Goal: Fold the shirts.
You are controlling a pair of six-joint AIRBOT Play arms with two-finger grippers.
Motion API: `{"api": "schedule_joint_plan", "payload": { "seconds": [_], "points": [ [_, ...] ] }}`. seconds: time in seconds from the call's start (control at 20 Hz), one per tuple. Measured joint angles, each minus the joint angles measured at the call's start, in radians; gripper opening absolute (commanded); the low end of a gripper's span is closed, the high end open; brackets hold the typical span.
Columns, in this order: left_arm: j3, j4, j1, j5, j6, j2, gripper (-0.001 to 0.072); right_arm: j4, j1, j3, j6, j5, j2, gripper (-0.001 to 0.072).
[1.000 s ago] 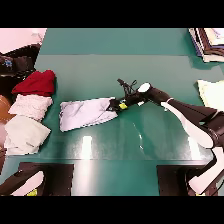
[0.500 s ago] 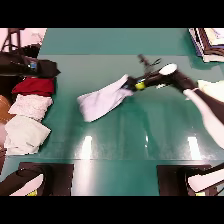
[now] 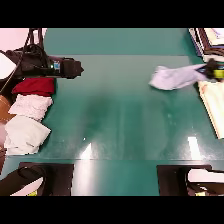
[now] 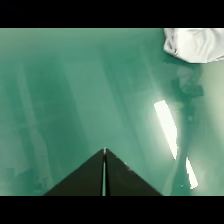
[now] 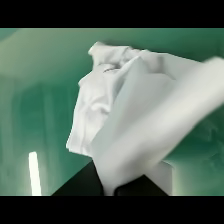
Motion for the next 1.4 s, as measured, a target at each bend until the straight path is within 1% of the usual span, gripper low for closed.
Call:
{"api": "schedule_joint_plan", "payload": {
  "seconds": [0.15, 0.25, 0.4, 0.6, 0.85, 1.05, 1.25, 1.4],
  "points": [
    [0.000, 0.000, -0.019, 0.029, -0.021, 0.000, 0.0020, 0.047, -0.138, 0.001, -0.031, -0.022, -0.013, 0.0011],
    [0.000, 0.000, -0.025, 0.036, -0.029, 0.000, 0.0020, 0.085, -0.186, 0.003, -0.048, -0.048, -0.021, 0.0011],
    [0.000, 0.000, -0.029, 0.042, -0.035, 0.000, 0.0020, 0.126, -0.220, 0.040, -0.074, -0.097, -0.028, 0.0011],
    [-0.001, 0.000, -0.030, 0.040, -0.037, 0.000, 0.0020, 0.147, -0.236, 0.164, -0.090, -0.135, -0.031, 0.0011],
    [-0.008, 0.000, -0.030, 0.038, -0.039, 0.000, 0.0020, 0.146, -0.253, 0.307, -0.089, -0.113, -0.032, 0.0011],
    [-0.013, 0.000, -0.030, 0.018, -0.040, 0.000, 0.0021, 0.048, -0.270, 0.346, -0.021, -0.058, -0.032, 0.0010],
    [-0.013, 0.000, -0.030, 0.001, -0.039, 0.000, 0.0020, -0.123, -0.286, 0.351, 0.053, 0.048, -0.013, 0.0010],
    [-0.013, 0.000, -0.030, -0.005, -0.037, 0.000, 0.0020, -0.244, -0.301, 0.295, 0.107, 0.114, 0.047, 0.0011]
  ]
}}
